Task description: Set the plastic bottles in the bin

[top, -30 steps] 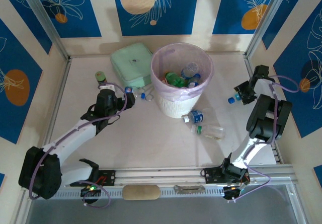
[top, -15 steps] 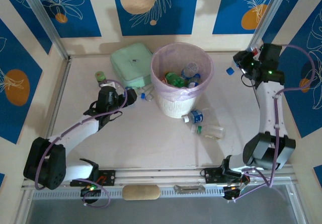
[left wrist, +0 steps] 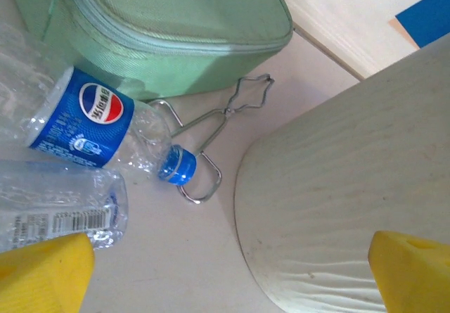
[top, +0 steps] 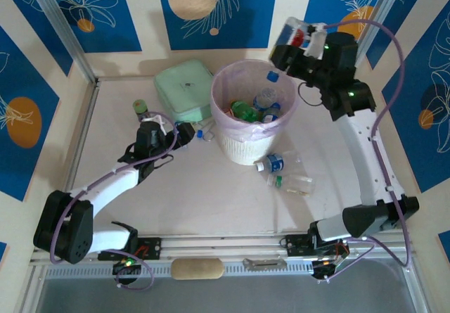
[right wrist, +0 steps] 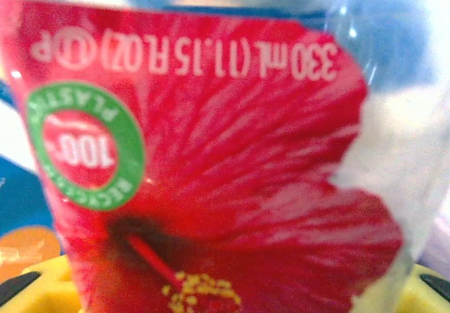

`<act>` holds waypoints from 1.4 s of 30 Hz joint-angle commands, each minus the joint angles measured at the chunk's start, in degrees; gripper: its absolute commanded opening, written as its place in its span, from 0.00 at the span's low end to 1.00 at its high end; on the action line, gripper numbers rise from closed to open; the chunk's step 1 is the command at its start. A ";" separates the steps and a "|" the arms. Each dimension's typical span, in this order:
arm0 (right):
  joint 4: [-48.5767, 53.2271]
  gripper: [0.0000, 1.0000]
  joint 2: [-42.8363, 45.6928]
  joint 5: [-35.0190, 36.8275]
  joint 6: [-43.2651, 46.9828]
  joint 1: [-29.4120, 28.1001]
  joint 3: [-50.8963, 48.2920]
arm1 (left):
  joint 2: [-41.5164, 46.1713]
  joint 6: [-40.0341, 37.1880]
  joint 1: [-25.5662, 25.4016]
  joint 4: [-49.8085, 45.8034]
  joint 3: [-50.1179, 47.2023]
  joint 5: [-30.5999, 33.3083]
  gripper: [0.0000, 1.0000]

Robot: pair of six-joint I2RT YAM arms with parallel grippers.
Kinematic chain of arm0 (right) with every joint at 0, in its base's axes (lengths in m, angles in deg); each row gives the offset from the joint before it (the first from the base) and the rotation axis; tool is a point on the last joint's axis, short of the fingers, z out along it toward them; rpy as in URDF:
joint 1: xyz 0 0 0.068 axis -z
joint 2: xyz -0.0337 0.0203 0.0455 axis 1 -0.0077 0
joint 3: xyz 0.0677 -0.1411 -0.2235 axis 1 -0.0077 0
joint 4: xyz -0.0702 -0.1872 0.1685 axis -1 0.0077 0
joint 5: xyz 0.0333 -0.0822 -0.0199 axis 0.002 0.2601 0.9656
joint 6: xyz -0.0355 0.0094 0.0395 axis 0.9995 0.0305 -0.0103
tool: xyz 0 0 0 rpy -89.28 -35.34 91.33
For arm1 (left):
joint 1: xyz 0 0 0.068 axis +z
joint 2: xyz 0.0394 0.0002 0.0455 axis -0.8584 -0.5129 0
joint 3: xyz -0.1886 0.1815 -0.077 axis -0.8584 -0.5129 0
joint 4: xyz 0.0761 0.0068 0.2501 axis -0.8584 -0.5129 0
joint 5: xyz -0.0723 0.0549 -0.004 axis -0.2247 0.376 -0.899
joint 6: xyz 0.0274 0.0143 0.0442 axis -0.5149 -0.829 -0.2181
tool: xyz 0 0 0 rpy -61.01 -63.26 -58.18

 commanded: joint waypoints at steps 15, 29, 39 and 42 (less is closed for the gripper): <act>8.97 0.48 -11.63 10.40 11.48 -14.94 0.10 | 3.94 -0.55 -0.77 2.68 -2.56 -4.44 1.00; 11.72 0.55 -12.71 12.72 10.26 -14.94 -2.86 | 6.02 -2.47 -1.10 0.63 -3.83 -2.93 1.00; 12.12 0.85 -12.64 13.52 10.69 -14.93 -0.25 | 8.37 -5.36 -0.87 -3.59 -3.93 0.70 1.00; 12.51 0.95 -12.14 14.05 11.28 -14.97 1.25 | 8.50 -6.57 -0.42 -4.55 -3.06 1.10 1.00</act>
